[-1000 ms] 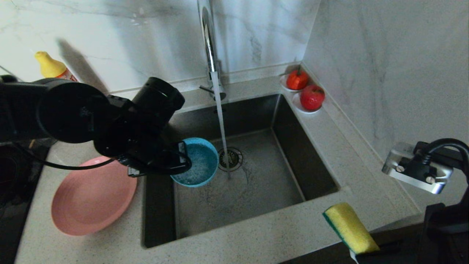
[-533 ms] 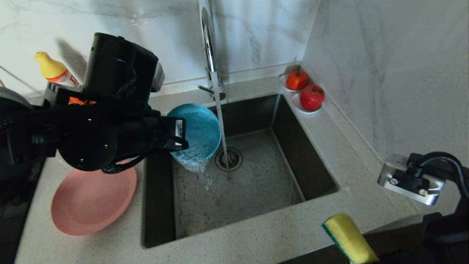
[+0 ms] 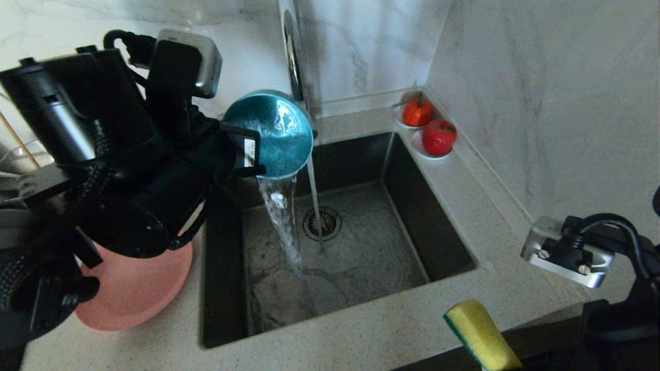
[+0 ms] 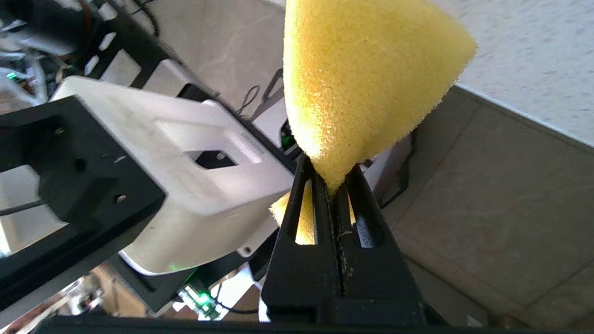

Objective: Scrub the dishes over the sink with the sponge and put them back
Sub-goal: Wash the bowl

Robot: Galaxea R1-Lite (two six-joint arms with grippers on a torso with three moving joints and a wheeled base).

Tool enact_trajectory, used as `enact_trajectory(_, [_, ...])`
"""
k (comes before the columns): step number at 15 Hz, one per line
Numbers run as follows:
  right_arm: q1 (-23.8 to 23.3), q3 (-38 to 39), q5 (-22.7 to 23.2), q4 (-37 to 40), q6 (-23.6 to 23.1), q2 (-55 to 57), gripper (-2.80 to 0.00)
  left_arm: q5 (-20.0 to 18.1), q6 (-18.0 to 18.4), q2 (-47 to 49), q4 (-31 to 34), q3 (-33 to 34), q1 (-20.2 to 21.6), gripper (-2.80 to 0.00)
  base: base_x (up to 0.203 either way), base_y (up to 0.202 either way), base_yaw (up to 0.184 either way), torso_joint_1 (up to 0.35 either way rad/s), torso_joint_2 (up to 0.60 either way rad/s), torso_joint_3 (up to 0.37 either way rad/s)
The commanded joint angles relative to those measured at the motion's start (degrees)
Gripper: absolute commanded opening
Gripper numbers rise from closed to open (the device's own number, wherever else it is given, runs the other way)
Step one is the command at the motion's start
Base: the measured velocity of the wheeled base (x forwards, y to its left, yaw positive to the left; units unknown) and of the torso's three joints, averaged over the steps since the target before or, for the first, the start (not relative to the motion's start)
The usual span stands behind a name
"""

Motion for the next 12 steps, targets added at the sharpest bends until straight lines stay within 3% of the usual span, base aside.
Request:
enact_trajectory(1, [0.0,0.0,0.2,0.2,0.2,0.5,-2.80,0.1,2.9,-0.7,-4.9,3.3,-0.2,-2.80,0.000,0.000,0.000,0.000,0.00,0.000])
enact_trajectory(5, [0.0,0.0,0.1,0.2,0.2,0.3,-2.80,0.2,3.3,-0.8,-12.0,5.2,-0.1,-2.80,0.000,0.000,0.000,0.000,0.00,0.000])
enact_trajectory(9, [-0.1,-0.4,0.1,0.1,0.1,0.3,-2.80,0.3,4.7,-0.8,-23.9,6.2,0.0,-2.80,0.000,0.000,0.000,0.000,0.00,0.000])
enact_trajectory(12, [0.0,-0.6,0.3,0.0,0.0,0.5,-2.80,0.2,5.2,-0.9,-27.8,5.1,0.0,-2.80,0.000,0.000,0.000,0.000,0.00,0.000])
